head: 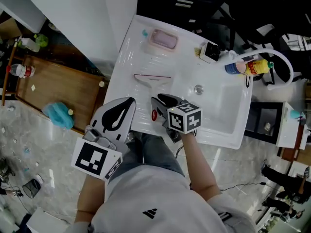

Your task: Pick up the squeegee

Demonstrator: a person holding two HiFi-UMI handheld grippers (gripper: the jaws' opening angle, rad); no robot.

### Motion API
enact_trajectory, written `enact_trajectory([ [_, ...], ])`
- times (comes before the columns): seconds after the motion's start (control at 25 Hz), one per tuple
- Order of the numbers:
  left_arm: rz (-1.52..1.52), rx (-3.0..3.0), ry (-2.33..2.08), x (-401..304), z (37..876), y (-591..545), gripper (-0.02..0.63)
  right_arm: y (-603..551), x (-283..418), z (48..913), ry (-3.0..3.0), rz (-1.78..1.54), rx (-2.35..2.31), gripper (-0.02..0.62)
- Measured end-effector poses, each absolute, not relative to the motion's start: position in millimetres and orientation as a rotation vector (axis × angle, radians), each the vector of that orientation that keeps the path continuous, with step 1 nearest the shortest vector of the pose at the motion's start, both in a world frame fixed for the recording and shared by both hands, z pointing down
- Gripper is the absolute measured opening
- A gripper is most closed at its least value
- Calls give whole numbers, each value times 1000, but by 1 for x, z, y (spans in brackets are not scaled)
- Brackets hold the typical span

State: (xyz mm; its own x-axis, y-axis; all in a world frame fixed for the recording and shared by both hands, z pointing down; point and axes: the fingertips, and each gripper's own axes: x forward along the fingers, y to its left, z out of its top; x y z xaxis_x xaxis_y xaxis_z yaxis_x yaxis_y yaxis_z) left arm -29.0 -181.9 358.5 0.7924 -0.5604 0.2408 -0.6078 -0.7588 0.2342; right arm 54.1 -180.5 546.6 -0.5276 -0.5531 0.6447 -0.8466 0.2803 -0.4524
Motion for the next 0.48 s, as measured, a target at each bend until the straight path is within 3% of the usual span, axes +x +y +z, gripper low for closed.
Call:
enact_trajectory([
  [0.48,221,2678,-920,-30,358,-182,9,-185,44,556,-2204,1261,1184,149],
])
